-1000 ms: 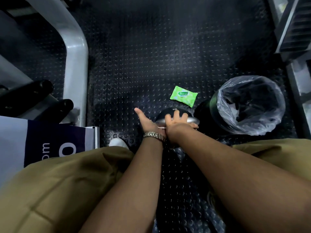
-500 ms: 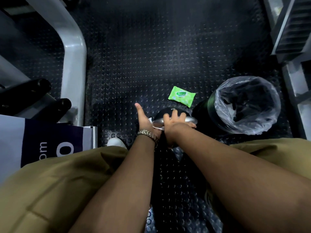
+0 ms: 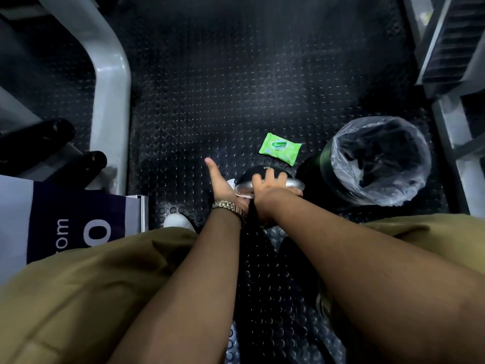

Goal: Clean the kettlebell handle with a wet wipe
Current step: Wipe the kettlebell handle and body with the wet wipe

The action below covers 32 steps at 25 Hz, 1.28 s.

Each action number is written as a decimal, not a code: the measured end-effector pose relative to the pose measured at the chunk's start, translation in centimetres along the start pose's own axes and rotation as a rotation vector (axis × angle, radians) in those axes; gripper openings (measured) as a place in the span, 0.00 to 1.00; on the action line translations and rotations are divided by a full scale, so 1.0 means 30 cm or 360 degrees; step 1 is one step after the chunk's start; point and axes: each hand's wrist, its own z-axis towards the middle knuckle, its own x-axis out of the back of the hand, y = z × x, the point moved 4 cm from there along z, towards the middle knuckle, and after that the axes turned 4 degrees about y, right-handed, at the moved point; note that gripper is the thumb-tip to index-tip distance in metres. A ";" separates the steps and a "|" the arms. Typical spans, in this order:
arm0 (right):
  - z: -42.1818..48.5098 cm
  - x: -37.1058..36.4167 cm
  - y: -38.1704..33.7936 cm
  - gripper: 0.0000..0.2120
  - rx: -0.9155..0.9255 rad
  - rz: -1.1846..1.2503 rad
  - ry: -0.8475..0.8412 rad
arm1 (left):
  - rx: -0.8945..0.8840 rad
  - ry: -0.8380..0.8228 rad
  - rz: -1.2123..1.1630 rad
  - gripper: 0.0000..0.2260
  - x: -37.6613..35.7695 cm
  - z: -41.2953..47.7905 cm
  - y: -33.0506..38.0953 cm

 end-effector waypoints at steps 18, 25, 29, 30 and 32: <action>0.015 -0.001 -0.003 0.51 -0.0006 0.0084 -0.0009 | 0.0194 -0.0036 -0.0160 0.58 -0.030 -0.015 -0.033; 0.012 -0.006 0.012 0.41 0.0048 0.0134 0.0113 | 0.0176 0.0040 -0.0014 0.39 -0.018 -0.011 -0.044; 0.020 -0.001 0.047 0.34 0.0239 0.0294 0.0201 | -0.0192 0.0373 0.0394 0.11 0.056 0.015 -0.024; 0.004 0.004 0.061 0.34 0.0260 0.0355 0.0272 | -0.0265 0.0446 0.0653 0.13 0.089 0.032 -0.012; -0.052 0.004 0.062 0.31 0.0299 0.0457 0.0597 | -0.0242 0.0520 0.0911 0.19 0.149 0.082 0.002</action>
